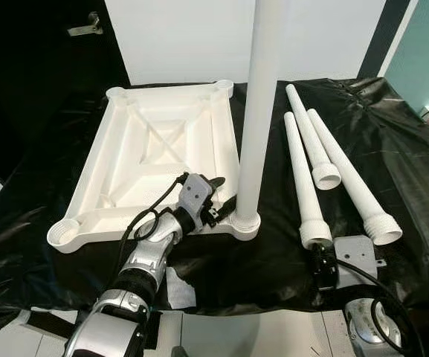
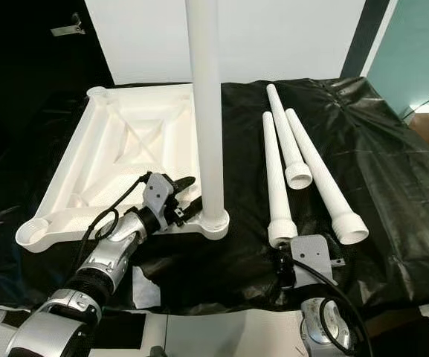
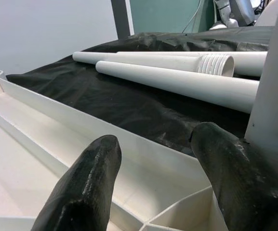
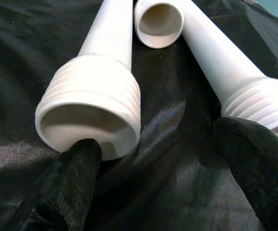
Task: Building children table
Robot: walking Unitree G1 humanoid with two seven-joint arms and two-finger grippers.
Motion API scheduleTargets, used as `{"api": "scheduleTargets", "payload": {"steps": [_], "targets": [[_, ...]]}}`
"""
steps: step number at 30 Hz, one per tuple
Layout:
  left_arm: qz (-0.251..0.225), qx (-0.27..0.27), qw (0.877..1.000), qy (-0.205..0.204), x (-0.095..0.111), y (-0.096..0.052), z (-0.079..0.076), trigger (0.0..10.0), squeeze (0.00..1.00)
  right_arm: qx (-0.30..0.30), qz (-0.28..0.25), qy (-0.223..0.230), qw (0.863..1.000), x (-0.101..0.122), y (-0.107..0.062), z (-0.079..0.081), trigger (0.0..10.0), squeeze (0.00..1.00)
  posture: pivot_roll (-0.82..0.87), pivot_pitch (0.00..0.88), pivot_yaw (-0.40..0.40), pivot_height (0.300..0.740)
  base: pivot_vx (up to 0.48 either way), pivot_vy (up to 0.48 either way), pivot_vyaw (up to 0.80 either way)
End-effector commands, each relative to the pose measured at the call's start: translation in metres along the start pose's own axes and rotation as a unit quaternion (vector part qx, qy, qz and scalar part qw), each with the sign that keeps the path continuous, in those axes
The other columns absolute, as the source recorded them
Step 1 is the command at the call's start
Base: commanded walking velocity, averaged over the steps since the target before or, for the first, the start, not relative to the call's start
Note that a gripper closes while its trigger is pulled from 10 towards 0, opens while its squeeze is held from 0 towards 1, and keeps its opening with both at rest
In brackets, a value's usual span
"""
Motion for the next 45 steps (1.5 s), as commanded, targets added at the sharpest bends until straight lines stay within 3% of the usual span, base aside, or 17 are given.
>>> {"api": "scheduleTargets", "payload": {"steps": [1,2,10,11,13,18,21,27,29,30,31,32,33,35,37,40,45], "targets": [[-0.007,-0.048,0.999,0.000,0.000,0.002,-0.012,10.0,0.00,-0.009,0.025,0.006,1.000,-0.008,-0.002,-0.006,10.0,0.00,-0.17,0.029,0.056,0.740,0.000,0.000,0.00],[-0.007,-0.048,0.999,-0.001,0.000,0.002,-0.013,10.0,0.00,-0.023,0.038,0.013,0.999,-0.011,0.000,-0.012,10.0,1.00,-0.17,0.029,0.056,0.740,0.000,0.000,0.00],[-0.007,-0.048,0.999,-0.002,0.000,0.002,-0.014,10.0,0.00,-0.049,0.035,0.025,0.998,-0.005,0.007,-0.015,10.0,1.00,-0.16,0.029,0.052,0.740,0.000,0.000,0.00],[-0.007,-0.047,0.999,-0.002,0.000,0.002,-0.014,10.0,0.00,-0.046,0.036,0.056,0.997,-0.002,0.006,-0.014,10.0,0.00,-0.16,0.029,0.052,0.740,0.000,0.000,0.00],[-0.006,-0.044,0.999,-0.001,0.000,0.001,-0.012,10.0,0.00,-0.041,0.043,0.111,0.992,-0.001,0.000,-0.017,10.0,0.00,-0.16,0.029,0.047,0.740,0.000,0.000,0.00],[-0.004,-0.042,0.999,0.000,-0.002,0.000,-0.012,10.0,0.00,-0.031,0.054,0.166,0.984,-0.005,-0.015,-0.017,10.0,0.00,-0.16,0.030,0.046,0.740,0.000,0.000,0.00],[-0.004,-0.044,0.999,0.000,-0.002,0.000,-0.012,10.0,0.00,-0.007,0.026,0.203,0.979,0.007,-0.021,-0.014,10.0,0.00,-0.17,0.034,0.047,0.740,0.000,0.000,0.00],[-0.005,-0.046,0.999,0.000,-0.001,0.001,-0.012,10.0,0.00,-0.002,0.001,0.209,0.978,0.018,-0.028,-0.017,10.0,0.00,-0.18,0.034,0.048,0.740,0.000,0.000,0.00],[-0.006,-0.047,0.999,0.000,-0.001,0.002,-0.012,10.0,0.00,-0.039,-0.020,0.175,0.984,0.023,-0.030,-0.029,10.0,0.00,-0.19,0.032,0.053,0.740,0.000,0.000,0.00],[-0.006,-0.049,0.999,0.000,-0.001,0.003,-0.013,10.0,0.00,-0.072,-0.055,0.128,0.988,0.035,-0.029,-0.039,10.0,0.00,-0.19,0.030,0.056,0.740,0.000,0.000,0.00],[-0.006,-0.049,0.999,0.000,-0.001,0.003,-0.013,10.0,0.00,-0.072,-0.055,0.128,0.988,0.035,-0.029,-0.039,10.0,0.00,-0.19,0.030,0.056,0.740,0.000,0.000,0.00],[-0.006,-0.050,0.999,-0.001,0.000,0.004,-0.014,10.0,0.00,-0.090,-0.093,0.080,0.988,0.051,-0.025,-0.043,10.0,0.00,-0.19,0.027,0.055,0.740,0.000,0.000,0.00],[-0.006,-0.052,0.999,-0.001,0.000,0.006,-0.015,10.0,0.00,-0.077,-0.122,0.031,0.989,0.065,-0.014,-0.035,10.0,0.00,-0.20,0.021,0.052,0.740,0.000,0.000,0.00],[-0.005,-0.052,0.999,-0.001,0.000,0.007,-0.015,10.0,0.00,-0.062,-0.136,0.003,0.989,0.072,-0.006,-0.028,10.0,0.00,-0.19,0.020,0.051,0.740,0.000,0.000,0.00],[0.003,-0.047,0.999,0.001,-0.002,0.009,-0.014,10.0,0.00,0.006,-0.143,-0.039,0.989,0.078,0.009,0.001,10.0,0.00,-0.18,0.011,0.045,0.740,0.000,0.000,0.00],[0.037,-0.032,0.999,0.015,-0.010,0.009,-0.008,10.0,0.00,0.087,-0.156,-0.090,0.980,0.083,0.016,0.033,10.0,0.00,-0.17,0.002,0.036,0.740,0.000,0.000,0.00],[0.036,-0.036,0.998,0.025,-0.008,0.004,-0.001,10.0,0.00,0.115,-0.165,-0.111,0.973,0.084,0.018,0.040,10.0,0.00,-0.14,0.000,0.029,0.740,0.000,0.000,0.00]]}}
Point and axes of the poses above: a point about 5 cm out from each wrist's last joint towards the gripper, its own y axis pointing out of the wrist towards the gripper, its own x axis along the axis of the wrist's last joint, z = x × y, the point moved 5 cm from there along y, pointing out of the wrist towards the gripper, and after that the axes turned 14 degrees about y, right-handed, at the moved point
